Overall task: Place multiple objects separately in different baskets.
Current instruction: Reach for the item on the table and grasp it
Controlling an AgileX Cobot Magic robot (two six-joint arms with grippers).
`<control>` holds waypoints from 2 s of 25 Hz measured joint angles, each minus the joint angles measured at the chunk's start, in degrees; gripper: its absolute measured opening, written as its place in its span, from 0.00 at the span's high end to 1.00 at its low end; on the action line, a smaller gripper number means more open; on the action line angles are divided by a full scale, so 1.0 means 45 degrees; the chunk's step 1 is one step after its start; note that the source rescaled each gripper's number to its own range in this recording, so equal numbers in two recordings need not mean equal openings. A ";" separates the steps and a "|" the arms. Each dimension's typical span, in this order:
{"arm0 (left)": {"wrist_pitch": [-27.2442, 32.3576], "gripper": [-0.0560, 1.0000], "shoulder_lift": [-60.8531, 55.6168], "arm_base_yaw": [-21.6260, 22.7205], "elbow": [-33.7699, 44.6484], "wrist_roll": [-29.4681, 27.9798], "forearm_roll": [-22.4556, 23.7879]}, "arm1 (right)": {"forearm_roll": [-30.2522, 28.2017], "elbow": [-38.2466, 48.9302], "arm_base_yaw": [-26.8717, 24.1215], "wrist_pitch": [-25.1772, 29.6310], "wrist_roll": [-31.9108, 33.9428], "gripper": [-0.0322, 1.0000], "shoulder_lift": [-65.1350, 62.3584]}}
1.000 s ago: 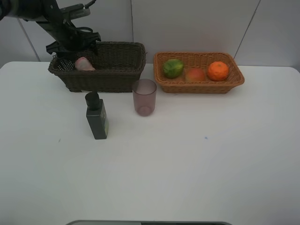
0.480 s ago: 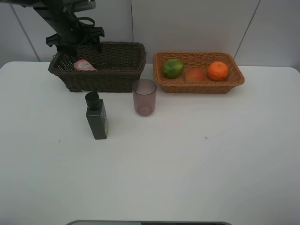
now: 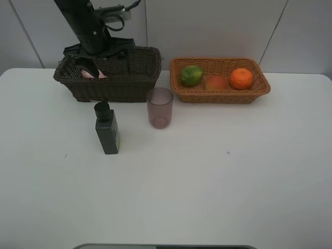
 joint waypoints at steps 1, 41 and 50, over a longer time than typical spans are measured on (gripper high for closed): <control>0.0320 0.00 -0.0060 -0.0176 0.0000 -0.0058 0.0000 | 0.0000 0.0000 0.0000 0.0000 0.0000 0.28 0.0000; -0.1081 0.00 -0.4238 -0.2761 0.6027 -0.4570 0.2407 | 0.0000 0.0000 0.0000 0.0000 0.0000 0.28 0.0000; -0.1231 0.00 -0.3295 -0.2612 0.6167 -0.4672 0.2357 | 0.0000 0.0000 0.0000 0.0000 0.0000 0.28 0.0000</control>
